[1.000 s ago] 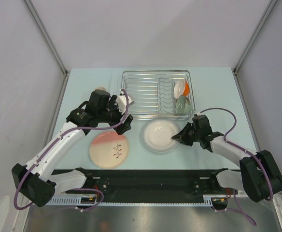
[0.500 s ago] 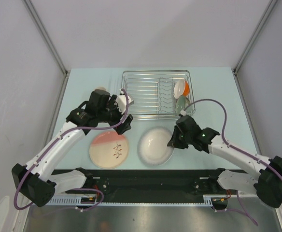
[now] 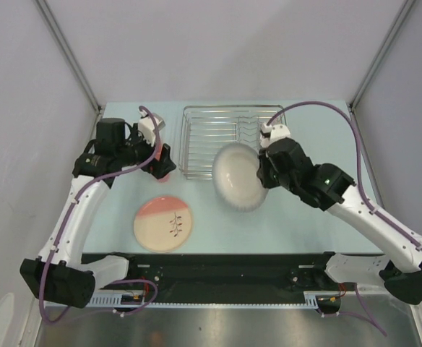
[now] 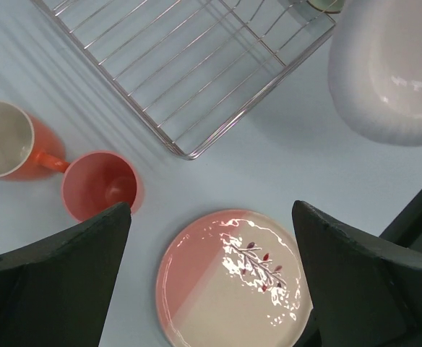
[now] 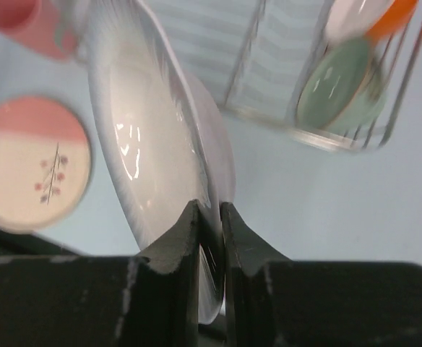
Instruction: Load the mixed dishes into the dish rack
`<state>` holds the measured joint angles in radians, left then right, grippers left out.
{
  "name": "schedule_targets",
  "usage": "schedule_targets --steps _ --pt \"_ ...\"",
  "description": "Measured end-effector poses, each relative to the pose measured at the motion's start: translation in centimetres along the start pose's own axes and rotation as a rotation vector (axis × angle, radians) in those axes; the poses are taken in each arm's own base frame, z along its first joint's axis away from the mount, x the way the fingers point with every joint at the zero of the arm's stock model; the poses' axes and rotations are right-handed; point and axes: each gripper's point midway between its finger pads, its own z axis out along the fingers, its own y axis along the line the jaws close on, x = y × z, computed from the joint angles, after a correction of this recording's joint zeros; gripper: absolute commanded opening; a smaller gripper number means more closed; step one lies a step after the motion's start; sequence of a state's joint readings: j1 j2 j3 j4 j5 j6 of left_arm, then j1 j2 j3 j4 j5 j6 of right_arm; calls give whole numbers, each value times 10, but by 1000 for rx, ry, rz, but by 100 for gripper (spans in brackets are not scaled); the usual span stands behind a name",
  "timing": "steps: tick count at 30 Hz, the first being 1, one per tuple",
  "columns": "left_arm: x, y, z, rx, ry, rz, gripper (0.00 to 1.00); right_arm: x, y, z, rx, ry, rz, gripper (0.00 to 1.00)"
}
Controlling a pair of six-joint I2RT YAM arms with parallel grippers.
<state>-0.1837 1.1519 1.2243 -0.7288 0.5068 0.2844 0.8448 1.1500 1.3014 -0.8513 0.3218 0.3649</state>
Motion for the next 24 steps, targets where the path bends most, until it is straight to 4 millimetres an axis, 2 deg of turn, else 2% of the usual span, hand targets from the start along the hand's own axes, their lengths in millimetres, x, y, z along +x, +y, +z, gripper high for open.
schedule_targets --steps 3,6,7,12,14,20,24 --pt "3 -2 1 27 7 -33 100 -55 0 -10 27 -152 -95 0" --pt "8 -6 7 66 28 -64 100 -105 0 -3 87 -314 -243 0" --pt "9 -7 9 76 34 -74 100 -114 1 1 97 -351 -290 0" --pt "17 -9 15 106 67 -114 100 -149 0 34 139 -476 -548 0" --pt "17 -9 15 107 67 -114 100 -163 -2 55 143 -508 -678 0" --pt "17 -8 15 103 67 -116 100 -183 -16 97 194 -526 -1003 0" --pt "17 -8 15 103 67 -115 100 -186 -30 123 207 -512 -1140 0"
